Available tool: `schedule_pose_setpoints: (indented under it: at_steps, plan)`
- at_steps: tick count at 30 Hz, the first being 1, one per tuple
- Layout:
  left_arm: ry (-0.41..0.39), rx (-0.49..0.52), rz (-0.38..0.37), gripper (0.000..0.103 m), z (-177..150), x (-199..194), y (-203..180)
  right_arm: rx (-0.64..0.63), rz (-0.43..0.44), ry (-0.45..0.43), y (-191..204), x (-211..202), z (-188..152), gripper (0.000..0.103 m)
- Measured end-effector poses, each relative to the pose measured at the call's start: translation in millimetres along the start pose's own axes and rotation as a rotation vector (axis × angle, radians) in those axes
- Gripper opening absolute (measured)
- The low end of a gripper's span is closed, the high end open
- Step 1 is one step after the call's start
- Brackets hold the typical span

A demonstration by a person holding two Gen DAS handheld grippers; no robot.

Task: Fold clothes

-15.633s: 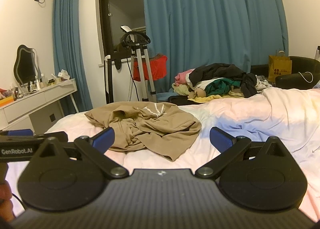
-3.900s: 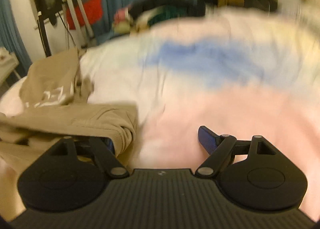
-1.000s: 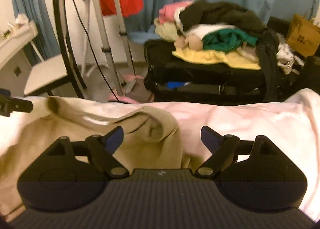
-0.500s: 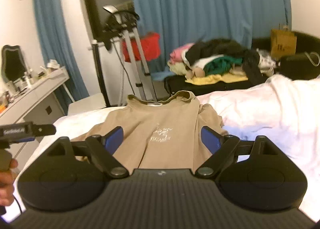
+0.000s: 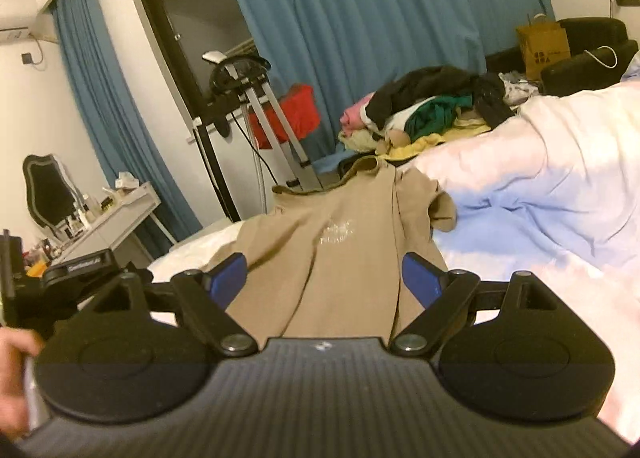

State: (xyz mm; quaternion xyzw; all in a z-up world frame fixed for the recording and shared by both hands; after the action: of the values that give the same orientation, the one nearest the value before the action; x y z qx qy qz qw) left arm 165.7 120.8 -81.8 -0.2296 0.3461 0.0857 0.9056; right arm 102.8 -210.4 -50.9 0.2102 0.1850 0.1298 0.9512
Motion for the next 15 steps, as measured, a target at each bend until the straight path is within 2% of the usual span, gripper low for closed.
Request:
schedule_pose_setpoints:
  at_steps: [3,7,11,13,15]
  plan:
    - [0.008,-0.079,0.012,0.089,7.5,33.7,16.6,-0.008,-0.025,-0.012,-8.3,10.9,-3.3,0.086]
    - [-0.009,-0.125,0.045,0.083,22.7,77.0,32.0,-0.003,-0.062,-0.026,-26.1,28.3,-10.9,0.086]
    - [-0.033,-0.202,0.033,0.078,41.3,117.7,41.8,0.048,-0.084,-0.011,-51.1,50.5,-15.1,0.086]
    - [-0.049,-0.187,0.035,0.076,46.5,135.6,37.7,0.075,-0.095,0.001,-62.1,61.5,-17.3,0.086]
    - [-0.067,-0.163,0.039,0.067,51.4,153.1,32.5,0.091,-0.105,0.011,-69.6,70.6,-19.4,0.086]
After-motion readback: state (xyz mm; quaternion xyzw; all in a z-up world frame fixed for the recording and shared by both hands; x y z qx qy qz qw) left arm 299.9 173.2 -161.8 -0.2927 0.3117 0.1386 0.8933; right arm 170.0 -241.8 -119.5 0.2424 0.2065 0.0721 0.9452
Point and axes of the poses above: each gripper's, at about its wrist camera, not at the fingertips, and x roughly the way its jaws point, y to its left, z to its top, the point moved 3 cm from there along x, roughly the way its jaws point, and after that the axes turned 8 degrees about z, right-handed, at the moved point
